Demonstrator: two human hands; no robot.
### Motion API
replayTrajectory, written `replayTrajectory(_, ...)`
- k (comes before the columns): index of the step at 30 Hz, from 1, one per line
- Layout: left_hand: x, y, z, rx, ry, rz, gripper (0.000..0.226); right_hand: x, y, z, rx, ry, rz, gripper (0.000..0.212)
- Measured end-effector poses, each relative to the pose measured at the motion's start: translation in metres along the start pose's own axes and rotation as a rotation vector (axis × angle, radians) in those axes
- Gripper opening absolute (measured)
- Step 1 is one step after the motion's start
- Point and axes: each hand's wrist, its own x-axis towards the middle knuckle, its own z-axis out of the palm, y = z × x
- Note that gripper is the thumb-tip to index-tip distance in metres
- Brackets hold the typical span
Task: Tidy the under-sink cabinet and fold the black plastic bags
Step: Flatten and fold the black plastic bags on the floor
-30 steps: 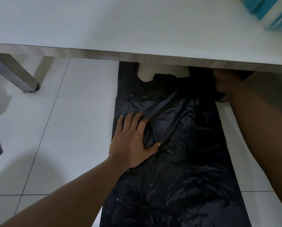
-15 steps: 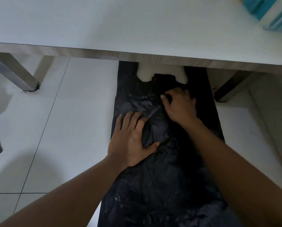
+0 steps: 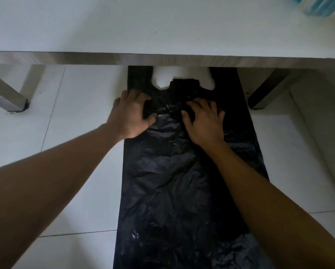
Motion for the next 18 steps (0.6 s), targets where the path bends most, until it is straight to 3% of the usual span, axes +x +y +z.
replayTrajectory(3, 0.028, -0.021, 0.003, 0.153, -0.041, -0.001, 0.066, 0.000, 0.001, 0.001, 0.012, 0.008, -0.010, 0.045)
replayTrajectory(7, 0.049, -0.038, -0.002, 0.210, -0.039, -0.283, 0.080, 0.000, 0.003, 0.004, -0.005, 0.017, -0.012, 0.044)
replayTrajectory(9, 0.046, -0.039, -0.005, 0.157, -0.001, -0.307, 0.085, 0.000, 0.002, 0.003, 0.008, 0.013, -0.008, 0.044)
replayTrajectory(14, -0.019, 0.006, -0.012, 0.053, 0.208, -0.049, 0.076, 0.005, 0.001, -0.021, 0.165, -0.089, 0.003, 0.046)
replayTrajectory(18, -0.112, 0.053, 0.001, 0.037, 0.222, 0.047, 0.055, -0.047, -0.026, -0.046, 0.152, 0.054, -0.037, 0.028)
